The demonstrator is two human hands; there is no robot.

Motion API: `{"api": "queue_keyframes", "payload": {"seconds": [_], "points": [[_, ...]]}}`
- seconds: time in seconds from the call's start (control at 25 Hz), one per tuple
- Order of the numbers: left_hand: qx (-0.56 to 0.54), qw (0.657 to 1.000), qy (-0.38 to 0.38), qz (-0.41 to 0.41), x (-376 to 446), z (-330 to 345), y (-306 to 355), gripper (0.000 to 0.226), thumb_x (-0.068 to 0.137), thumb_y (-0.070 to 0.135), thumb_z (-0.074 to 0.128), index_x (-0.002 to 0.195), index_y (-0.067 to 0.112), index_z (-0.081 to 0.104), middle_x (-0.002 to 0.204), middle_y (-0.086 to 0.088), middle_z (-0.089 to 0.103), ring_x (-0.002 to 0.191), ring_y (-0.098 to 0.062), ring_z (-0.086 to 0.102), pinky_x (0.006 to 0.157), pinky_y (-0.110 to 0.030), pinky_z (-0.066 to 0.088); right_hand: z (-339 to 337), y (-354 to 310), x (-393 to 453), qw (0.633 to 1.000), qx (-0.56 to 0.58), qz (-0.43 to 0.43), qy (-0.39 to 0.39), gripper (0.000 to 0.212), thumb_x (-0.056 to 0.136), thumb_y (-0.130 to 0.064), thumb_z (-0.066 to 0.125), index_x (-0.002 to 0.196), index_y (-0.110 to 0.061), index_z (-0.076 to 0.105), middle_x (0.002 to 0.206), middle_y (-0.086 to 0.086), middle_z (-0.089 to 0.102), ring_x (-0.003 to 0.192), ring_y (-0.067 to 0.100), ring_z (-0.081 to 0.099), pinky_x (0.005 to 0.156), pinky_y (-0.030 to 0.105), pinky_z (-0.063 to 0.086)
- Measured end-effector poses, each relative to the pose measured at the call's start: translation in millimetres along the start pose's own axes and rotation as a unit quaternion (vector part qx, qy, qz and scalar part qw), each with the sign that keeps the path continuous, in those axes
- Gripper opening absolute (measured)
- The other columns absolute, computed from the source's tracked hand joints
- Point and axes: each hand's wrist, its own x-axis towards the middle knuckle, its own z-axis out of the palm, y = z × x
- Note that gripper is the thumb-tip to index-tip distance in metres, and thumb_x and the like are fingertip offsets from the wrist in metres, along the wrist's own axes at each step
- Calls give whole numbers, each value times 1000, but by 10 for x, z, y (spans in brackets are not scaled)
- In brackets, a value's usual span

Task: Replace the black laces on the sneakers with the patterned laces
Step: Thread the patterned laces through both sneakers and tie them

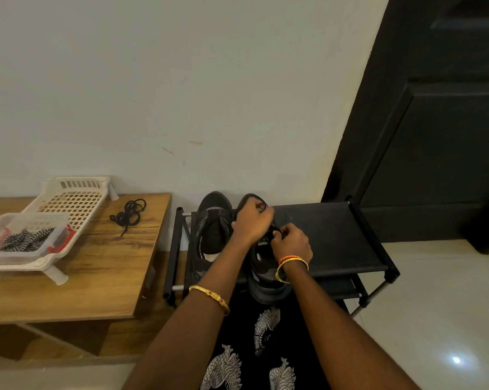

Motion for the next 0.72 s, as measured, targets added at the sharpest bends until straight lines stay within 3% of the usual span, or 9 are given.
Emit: {"api": "queue_keyframes", "payload": {"seconds": [0.08, 0.16, 0.28, 0.48, 0.52, 0.6, 0.64, 0.72], "points": [[233, 972, -14, 30, -11, 117, -204, 13, 91, 32, 54, 94, 22, 62, 97, 1, 63, 98, -20, 54, 92, -43, 38, -2, 3, 1, 1000, 1, 0, -2, 13, 89, -27, 55, 92, -17, 61, 97, 6, 64, 86, 24, 59, 69, 31, 46], [258, 966, -9, 29, 10, 210, -365, 19, 91, 35, 58, 99, 25, 71, 108, -1, 66, 108, -22, 55, 94, -48, 40, -4, -1, -4, 1000, 3, 2, -1, 13, 88, -27, 55, 93, -17, 61, 97, 6, 64, 87, 25, 60, 70, 32, 46], [162, 987, 16, -1, 46, 243, -463, 14, 85, 34, 65, 95, 30, 75, 109, -3, 67, 106, -24, 58, 91, -50, 47, -5, -3, -2, 1000, 0, -1, -3, 14, 88, -28, 56, 94, -16, 61, 98, 6, 63, 88, 25, 59, 67, 30, 42], [18, 997, 67, -17, 76, 146, -333, 7, 69, 42, 65, 68, 44, 71, 98, -5, 68, 96, -26, 63, 85, -49, 52, -3, 8, -6, 1000, 3, -5, 0, 14, 90, -30, 56, 93, -17, 60, 98, 6, 63, 87, 24, 59, 68, 30, 44], [-35, 996, 82, -8, 48, 68, -200, 9, 70, 37, 65, 65, 36, 73, 90, -8, 68, 87, -26, 65, 81, -43, 55, -5, 8, -9, 1000, 3, -4, 3, 14, 90, -30, 57, 92, -17, 60, 97, 5, 63, 87, 24, 60, 67, 29, 43], [-156, 983, 98, -10, -8, -84, 51, 14, 80, 21, 63, 75, 11, 70, 79, -10, 65, 69, -15, 60, 62, -19, 53, -4, 1, -16, 1000, 2, -4, 6, 13, 90, -30, 57, 92, -17, 60, 96, 5, 64, 86, 23, 59, 67, 29, 42], [-203, 974, 100, -27, -22, -134, 137, 13, 85, 15, 58, 82, 4, 64, 79, -9, 64, 65, -11, 56, 54, -13, 47, -2, 1, -15, 1000, 3, -4, 6, 13, 90, -30, 57, 91, -17, 60, 96, 4, 64, 83, 21, 58, 67, 29, 43], [-259, 961, 87, -50, -41, -170, 188, 10, 89, 11, 48, 88, 4, 55, 78, -6, 63, 69, -12, 59, 54, -15, 45, 0, 4, -16, 1000, 4, -3, 5, 13, 90, -30, 58, 91, -18, 59, 95, 4, 64, 78, 18, 55, 66, 28, 43]]}}
